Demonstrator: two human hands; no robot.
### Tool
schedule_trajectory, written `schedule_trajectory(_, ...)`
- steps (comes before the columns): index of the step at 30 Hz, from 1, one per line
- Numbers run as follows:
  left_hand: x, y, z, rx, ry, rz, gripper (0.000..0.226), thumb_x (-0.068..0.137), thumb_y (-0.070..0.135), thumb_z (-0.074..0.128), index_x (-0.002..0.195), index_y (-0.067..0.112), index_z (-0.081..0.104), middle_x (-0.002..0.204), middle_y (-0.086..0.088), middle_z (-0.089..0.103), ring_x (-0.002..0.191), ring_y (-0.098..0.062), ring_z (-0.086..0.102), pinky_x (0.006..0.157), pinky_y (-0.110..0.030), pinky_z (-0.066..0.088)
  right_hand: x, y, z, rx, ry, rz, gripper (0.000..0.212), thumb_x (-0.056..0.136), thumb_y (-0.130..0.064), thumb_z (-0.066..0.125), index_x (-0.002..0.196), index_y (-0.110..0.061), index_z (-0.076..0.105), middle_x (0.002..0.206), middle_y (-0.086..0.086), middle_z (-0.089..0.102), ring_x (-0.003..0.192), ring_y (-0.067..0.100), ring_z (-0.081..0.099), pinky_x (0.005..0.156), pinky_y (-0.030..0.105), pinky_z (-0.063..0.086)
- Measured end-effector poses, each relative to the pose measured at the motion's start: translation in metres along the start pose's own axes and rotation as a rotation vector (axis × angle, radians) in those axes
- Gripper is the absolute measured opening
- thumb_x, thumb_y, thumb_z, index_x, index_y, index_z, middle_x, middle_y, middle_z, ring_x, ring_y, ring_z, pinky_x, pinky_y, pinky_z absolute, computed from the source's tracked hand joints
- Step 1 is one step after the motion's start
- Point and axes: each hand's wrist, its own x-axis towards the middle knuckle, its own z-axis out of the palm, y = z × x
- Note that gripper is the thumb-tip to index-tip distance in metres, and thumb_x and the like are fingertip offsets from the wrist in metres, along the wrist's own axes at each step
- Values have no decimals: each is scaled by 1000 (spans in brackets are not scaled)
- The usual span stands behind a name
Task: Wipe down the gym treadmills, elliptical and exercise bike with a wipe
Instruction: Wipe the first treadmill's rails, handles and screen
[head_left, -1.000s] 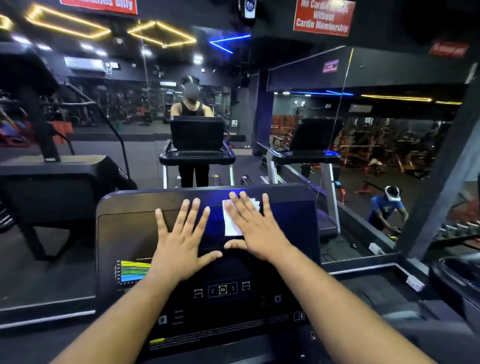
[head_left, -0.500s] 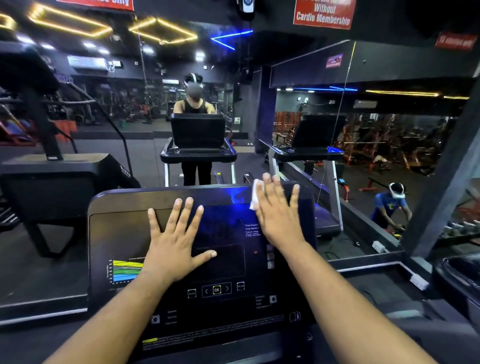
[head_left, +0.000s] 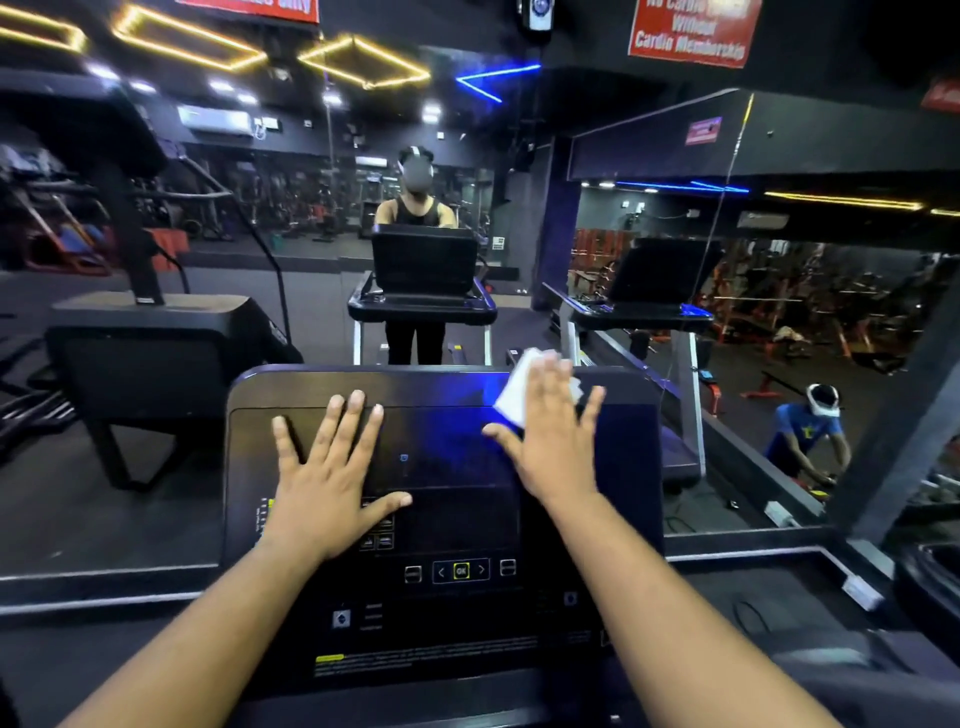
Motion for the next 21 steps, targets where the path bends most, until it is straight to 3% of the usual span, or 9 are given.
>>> schedule_trajectory(2, -14, -21, 1, -13, 4, -21, 105, 84, 86, 28, 162, 16, 21, 172, -7, 7, 158, -26, 8, 114, -77, 1, 8, -8, -8, 83, -28, 218, 113, 82, -87, 13, 161, -8, -7, 169, 13, -9, 156, 31, -10, 119, 69, -4)
schedule_trajectory(3, -21, -30, 0, -19, -4, -29, 105, 84, 85, 28, 162, 16, 21, 172, -7, 6, 158, -26, 8, 114, -76, 2, 9, -26, -11, 106, -33, 209, 116, 80, -88, 14, 160, -8, -9, 169, 15, -11, 155, 32, -12, 119, 68, -5)
schedule_trajectory(6, -35, -47, -1, -27, -38, -54, 105, 84, 86, 28, 163, 17, 18, 172, -7, 5, 158, -26, 8, 115, -76, 4, -2, -100, -1, 93, -68, -128, 121, 77, -90, 22, 161, -8, -5, 169, 14, -10, 155, 31, -13, 119, 65, -10)
schedule_trajectory(10, -56, -74, 0, -12, -78, -61, 105, 84, 86, 28, 163, 17, 19, 172, -6, 7, 158, -25, 11, 116, -75, 6, -1, -142, 10, -59, -7, -554, 116, 77, -90, 34, 162, -14, 7, 170, 6, 3, 157, 24, 5, 118, 68, 14)
schedule_trajectory(12, -67, -88, 1, -7, -87, -54, 105, 84, 86, 28, 163, 17, 20, 172, -3, 8, 158, -23, 11, 116, -75, 7, 14, -129, 5, -51, 22, -472, 114, 79, -90, 33, 162, -17, 6, 169, 3, -2, 157, 22, 5, 120, 67, -4)
schedule_trajectory(14, -77, -98, 1, -6, -95, -49, 105, 85, 86, 28, 163, 17, 18, 172, -2, 6, 158, -21, 10, 116, -75, 10, 26, -120, -2, -6, 9, -194, 114, 81, -90, 24, 162, -15, -3, 168, 2, -15, 157, 24, -8, 115, 62, -24)
schedule_trajectory(16, -80, -99, 1, -6, -105, -54, 105, 86, 85, 29, 163, 16, 15, 172, -2, 3, 158, -21, 6, 116, -75, 11, 28, -134, -9, 11, 1, -22, 114, 81, -89, 17, 161, -11, -7, 168, 8, -17, 156, 28, -13, 112, 62, -24)
schedule_trajectory(19, -81, -98, 2, -21, -104, -54, 105, 85, 83, 33, 163, 15, 15, 172, -3, 3, 158, -22, 5, 117, -74, 11, 8, -185, -4, 34, -4, -230, 105, 87, -82, 20, 162, -12, 0, 170, 7, -7, 156, 25, -11, 116, 61, -22)
schedule_trajectory(21, -84, -103, 4, -25, -105, -52, 106, 84, 83, 34, 163, 15, 17, 172, -3, 5, 158, -22, 8, 117, -73, 11, 0, -211, 6, 2, 43, -435, 82, 98, -64, 25, 162, -13, 17, 170, 6, 7, 157, 23, 3, 121, 64, 0)
